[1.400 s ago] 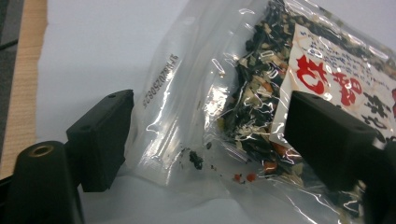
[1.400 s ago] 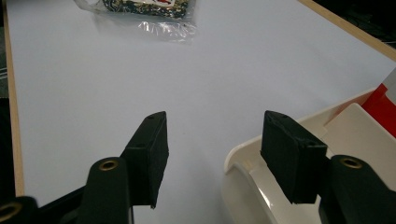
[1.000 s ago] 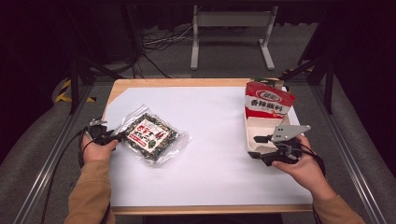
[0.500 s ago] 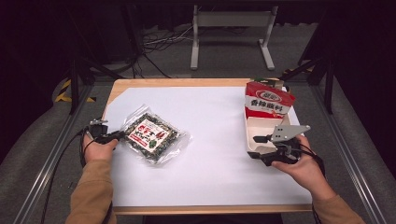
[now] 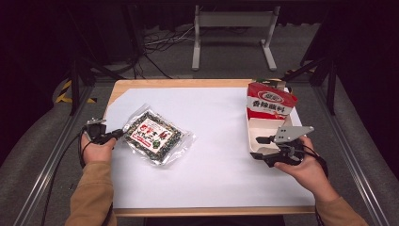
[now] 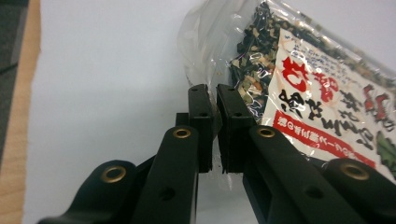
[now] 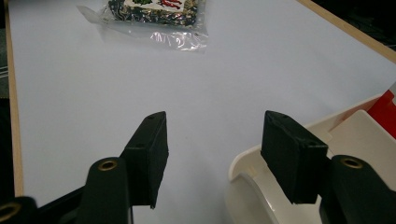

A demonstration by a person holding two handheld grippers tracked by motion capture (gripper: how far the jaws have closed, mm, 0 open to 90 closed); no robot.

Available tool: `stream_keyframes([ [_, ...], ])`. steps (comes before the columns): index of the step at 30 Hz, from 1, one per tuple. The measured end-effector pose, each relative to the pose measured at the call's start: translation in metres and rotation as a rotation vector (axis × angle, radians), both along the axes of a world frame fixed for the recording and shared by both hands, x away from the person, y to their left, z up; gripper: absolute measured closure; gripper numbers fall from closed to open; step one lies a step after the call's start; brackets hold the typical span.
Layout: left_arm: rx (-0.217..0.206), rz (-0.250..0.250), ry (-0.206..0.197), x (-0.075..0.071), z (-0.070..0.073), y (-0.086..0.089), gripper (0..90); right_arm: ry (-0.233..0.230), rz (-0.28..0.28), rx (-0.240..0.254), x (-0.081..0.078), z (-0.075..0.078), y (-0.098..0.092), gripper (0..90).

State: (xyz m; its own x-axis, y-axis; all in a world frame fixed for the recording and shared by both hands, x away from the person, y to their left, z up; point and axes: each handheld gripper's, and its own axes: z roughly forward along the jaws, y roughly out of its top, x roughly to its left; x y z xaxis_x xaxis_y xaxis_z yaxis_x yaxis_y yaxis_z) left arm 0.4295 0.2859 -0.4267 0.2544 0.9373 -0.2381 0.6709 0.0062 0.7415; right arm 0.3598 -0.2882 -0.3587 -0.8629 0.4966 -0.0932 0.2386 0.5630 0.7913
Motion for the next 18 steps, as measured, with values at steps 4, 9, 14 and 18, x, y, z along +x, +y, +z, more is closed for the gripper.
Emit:
stream_keyframes([
  [4, -0.008, -0.007, -0.052, -0.007, 0.015, -0.004, 86.6, -0.01, -0.002, -0.011, 0.0, 0.0, 0.0, 42.9],
  [9, -0.007, -0.052, -0.121, -0.017, 0.036, -0.012, 87.4, -0.02, -0.002, -0.016, 0.001, 0.001, 0.001, 43.8],
  [14, 0.006, -0.1, -0.18, -0.026, 0.055, -0.028, 88.1, -0.042, -0.001, -0.037, 0.002, 0.002, 0.002, 47.2],
  [18, 0.022, -0.146, -0.239, -0.035, 0.07, -0.043, 88.4, -0.051, -0.002, -0.047, 0.002, 0.002, 0.001, 48.2],
])
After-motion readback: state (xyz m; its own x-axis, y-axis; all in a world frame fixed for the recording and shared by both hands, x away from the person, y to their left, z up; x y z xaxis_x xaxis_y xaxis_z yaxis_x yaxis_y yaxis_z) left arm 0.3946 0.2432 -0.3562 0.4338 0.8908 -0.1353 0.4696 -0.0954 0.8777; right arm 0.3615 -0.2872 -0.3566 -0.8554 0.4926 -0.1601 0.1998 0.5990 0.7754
